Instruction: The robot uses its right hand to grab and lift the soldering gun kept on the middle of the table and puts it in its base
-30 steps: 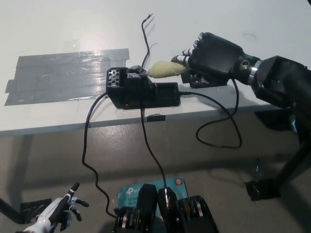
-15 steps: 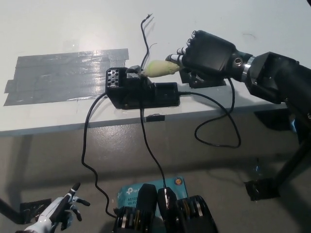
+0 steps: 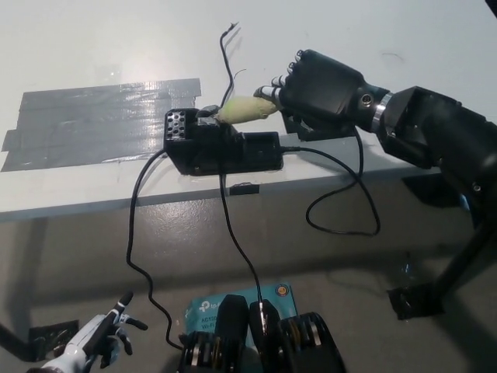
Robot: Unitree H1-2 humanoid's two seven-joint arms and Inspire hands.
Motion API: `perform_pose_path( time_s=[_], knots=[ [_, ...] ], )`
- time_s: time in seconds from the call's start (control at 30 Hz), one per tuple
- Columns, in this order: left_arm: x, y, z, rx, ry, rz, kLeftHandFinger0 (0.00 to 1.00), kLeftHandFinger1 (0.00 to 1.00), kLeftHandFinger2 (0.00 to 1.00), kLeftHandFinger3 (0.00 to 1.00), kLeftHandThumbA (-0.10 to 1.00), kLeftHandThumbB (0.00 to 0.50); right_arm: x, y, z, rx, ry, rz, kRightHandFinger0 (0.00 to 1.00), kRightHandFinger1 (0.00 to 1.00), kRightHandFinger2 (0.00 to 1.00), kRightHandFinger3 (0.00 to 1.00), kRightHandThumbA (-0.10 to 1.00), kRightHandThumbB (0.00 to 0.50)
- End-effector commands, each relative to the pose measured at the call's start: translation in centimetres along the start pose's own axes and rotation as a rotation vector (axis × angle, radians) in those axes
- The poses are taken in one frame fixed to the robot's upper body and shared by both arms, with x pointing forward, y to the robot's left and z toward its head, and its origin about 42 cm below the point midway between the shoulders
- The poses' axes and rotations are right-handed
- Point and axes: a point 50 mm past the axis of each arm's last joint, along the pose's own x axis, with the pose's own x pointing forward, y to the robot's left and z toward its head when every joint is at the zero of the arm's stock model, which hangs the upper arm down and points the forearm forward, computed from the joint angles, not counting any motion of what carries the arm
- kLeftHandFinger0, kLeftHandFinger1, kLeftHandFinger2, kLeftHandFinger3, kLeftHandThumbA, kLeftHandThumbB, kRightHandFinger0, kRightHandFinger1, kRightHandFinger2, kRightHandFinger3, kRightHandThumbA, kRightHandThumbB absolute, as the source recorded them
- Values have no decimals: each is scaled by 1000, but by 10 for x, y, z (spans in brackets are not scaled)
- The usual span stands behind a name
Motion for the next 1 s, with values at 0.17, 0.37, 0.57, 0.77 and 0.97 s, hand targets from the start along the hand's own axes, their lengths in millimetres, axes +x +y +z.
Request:
perform_pose_path(
  time_s=[0.17, 0.37, 0.57, 0.77, 0.97],
  knots=[
    [4, 4, 17, 21, -45, 8, 0, 0, 181, 484, 1000, 500, 32, -33, 2, -61, -56, -80, 0, 0, 281, 207, -100, 123],
    [4, 3, 19, 18, -54, 4, 0, 0, 183, 476, 1000, 500, 41, -37, 9, -26, -56, -13, 0, 0, 17, 463, -100, 114],
    [2, 4, 16, 12, -45, 11, 0, 0, 186, 459, 1000, 500, 44, -42, 11, -17, 20, 112, 1000, 1000, 1000, 1000, 423, 470],
    [1, 3, 14, 7, -34, 12, 0, 0, 177, 491, 1000, 500, 48, -50, 22, 162, 178, 293, 1000, 1000, 1000, 1000, 660, 500],
    [0, 2, 12, -3, -27, 7, 0, 1, 189, 435, 1000, 500, 44, -53, 31, 162, 215, 312, 1000, 1000, 1000, 1000, 691, 500]
  ],
)
